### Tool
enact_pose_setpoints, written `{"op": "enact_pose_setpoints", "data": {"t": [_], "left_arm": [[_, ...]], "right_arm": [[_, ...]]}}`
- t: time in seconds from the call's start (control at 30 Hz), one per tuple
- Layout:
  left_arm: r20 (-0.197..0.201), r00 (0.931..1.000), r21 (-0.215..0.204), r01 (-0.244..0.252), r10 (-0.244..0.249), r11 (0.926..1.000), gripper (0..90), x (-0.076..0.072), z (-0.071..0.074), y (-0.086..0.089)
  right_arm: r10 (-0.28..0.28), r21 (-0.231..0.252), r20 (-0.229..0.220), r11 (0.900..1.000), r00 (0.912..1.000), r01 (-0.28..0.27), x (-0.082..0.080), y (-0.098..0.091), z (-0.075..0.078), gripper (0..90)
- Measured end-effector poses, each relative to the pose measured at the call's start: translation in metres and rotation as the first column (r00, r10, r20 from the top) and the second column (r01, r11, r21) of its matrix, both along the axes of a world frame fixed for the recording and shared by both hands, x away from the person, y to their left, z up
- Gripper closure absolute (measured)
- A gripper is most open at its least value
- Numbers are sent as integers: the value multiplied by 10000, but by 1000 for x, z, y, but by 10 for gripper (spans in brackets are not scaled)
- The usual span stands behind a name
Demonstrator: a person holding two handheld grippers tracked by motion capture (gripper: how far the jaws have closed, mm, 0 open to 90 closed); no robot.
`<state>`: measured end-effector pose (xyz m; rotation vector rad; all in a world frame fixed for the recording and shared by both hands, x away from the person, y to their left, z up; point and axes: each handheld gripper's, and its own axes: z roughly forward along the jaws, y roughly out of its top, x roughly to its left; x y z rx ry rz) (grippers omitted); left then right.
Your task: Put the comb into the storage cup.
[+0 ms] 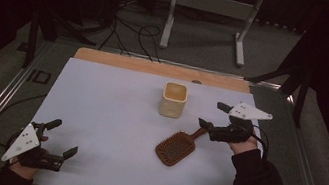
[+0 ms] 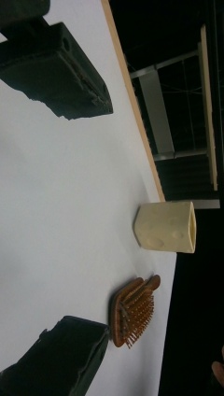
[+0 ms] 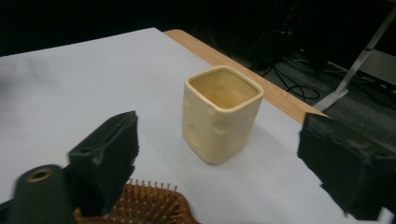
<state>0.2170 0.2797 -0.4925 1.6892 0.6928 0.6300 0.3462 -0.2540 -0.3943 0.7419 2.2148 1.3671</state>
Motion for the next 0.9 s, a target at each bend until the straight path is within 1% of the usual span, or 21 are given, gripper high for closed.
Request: {"op": "enact_pose_setpoints", "data": {"t": [0.2,0.3,0.37,0.67,0.7,0.73,0.77,0.87,0.9], "left_arm": [[1,10000,-5,18,-18,10000,0,0,0,0],[4,10000,-3,20,-20,10000,0,0,0,0],[-3,10000,28,17,-17,10000,0,0,0,0],[1,10000,38,56,-56,10000,0,-1,0,0],[0,10000,29,65,-65,10000,0,-1,0,0],[0,10000,30,66,-66,10000,0,-1,0,0],[2,10000,23,66,-66,10000,0,-1,0,0],[-15,10000,24,81,-81,10000,0,-1,0,0],[-20,10000,32,85,-85,10000,0,-1,0,-1]], "right_arm": [[-192,-171,-285,9997,9994,187,16,1,-10,158],[-248,-154,-371,9996,9990,242,20,1,-12,174],[-354,-224,-393,9992,9986,346,25,0,-18,231],[-542,-471,-580,9976,9968,515,36,2,-27,278],[-624,-610,-694,9964,9956,582,39,3,-32,278],[-624,-610,-694,9964,9956,582,39,3,-32,278],[-724,-769,-769,9948,9944,665,42,3,-36,282],[-788,-776,-829,9944,9934,724,44,3,-39,284],[-832,-769,-873,9941,9927,765,45,3,-40,303]]}}
